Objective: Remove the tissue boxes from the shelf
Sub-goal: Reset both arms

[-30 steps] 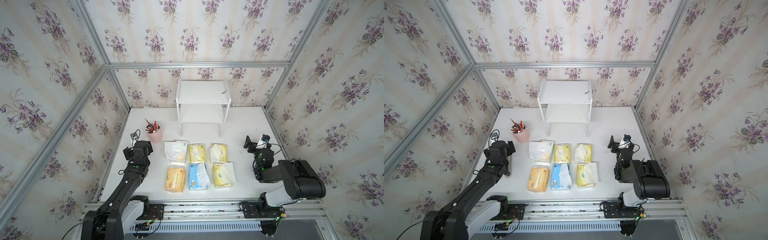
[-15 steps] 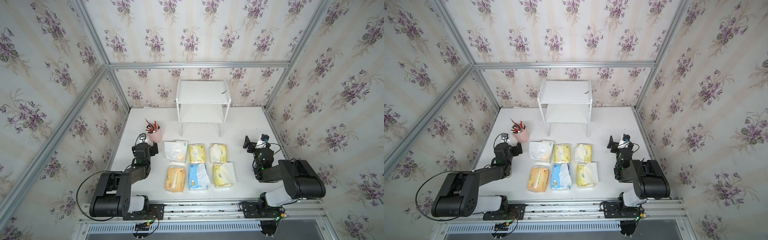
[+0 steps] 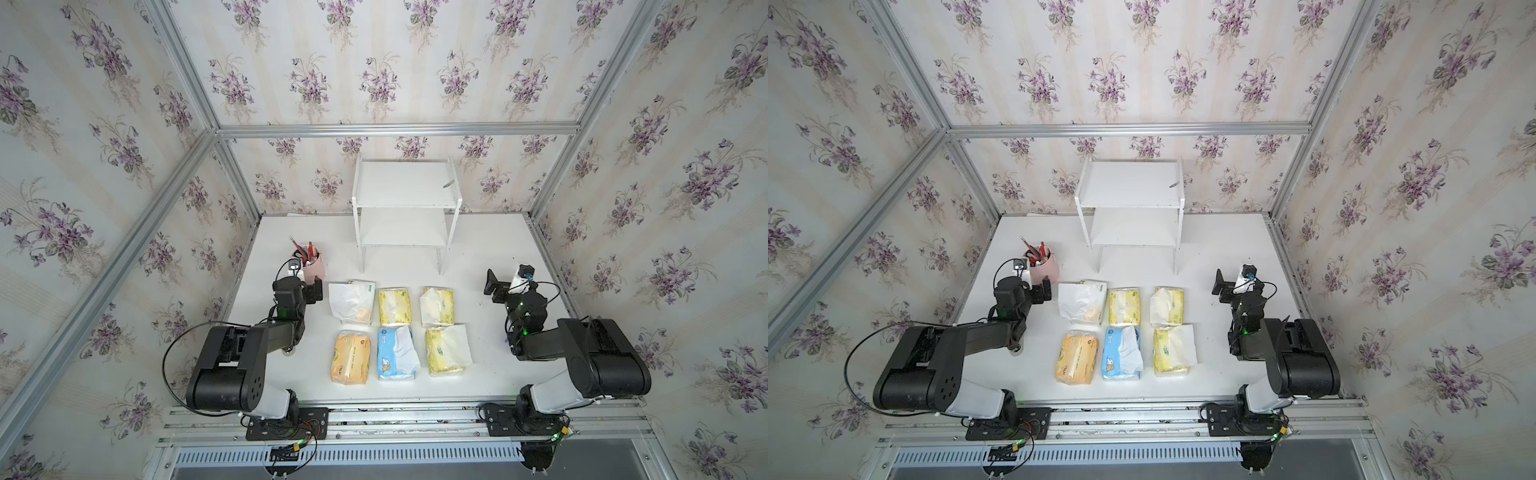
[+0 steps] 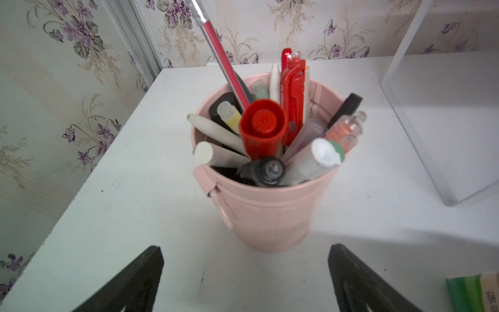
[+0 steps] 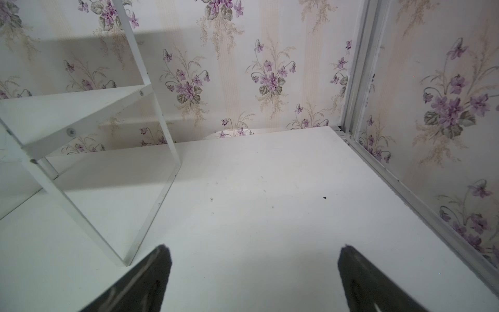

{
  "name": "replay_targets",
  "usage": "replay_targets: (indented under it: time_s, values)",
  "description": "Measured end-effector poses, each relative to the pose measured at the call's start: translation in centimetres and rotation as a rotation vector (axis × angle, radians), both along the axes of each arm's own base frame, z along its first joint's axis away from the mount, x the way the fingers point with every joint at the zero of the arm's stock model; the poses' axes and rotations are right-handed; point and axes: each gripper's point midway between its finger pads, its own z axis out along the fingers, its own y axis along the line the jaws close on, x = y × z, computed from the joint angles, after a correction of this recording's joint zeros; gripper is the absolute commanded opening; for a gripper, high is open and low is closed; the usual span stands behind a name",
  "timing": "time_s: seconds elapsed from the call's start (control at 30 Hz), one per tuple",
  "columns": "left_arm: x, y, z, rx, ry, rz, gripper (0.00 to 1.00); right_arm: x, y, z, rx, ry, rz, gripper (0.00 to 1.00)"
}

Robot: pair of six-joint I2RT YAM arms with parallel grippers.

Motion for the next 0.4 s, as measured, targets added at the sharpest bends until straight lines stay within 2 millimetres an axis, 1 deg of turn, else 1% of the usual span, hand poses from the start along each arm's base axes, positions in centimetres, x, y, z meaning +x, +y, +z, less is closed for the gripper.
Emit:
replay_targets:
  time_s: [0.1, 0.4]
  values:
    - [0.00, 0.04, 0.02, 0.002, 0.000, 0.002, 0.99, -0.08, 0.41, -0.52, -0.005, 0.021, 0.024, 1.00]
    - [0.00, 0.09, 0.03, 0.006, 0.000, 0.004, 0.99, -0.01, 0.57, -0.49, -0.009, 0.021, 0.034, 1.00]
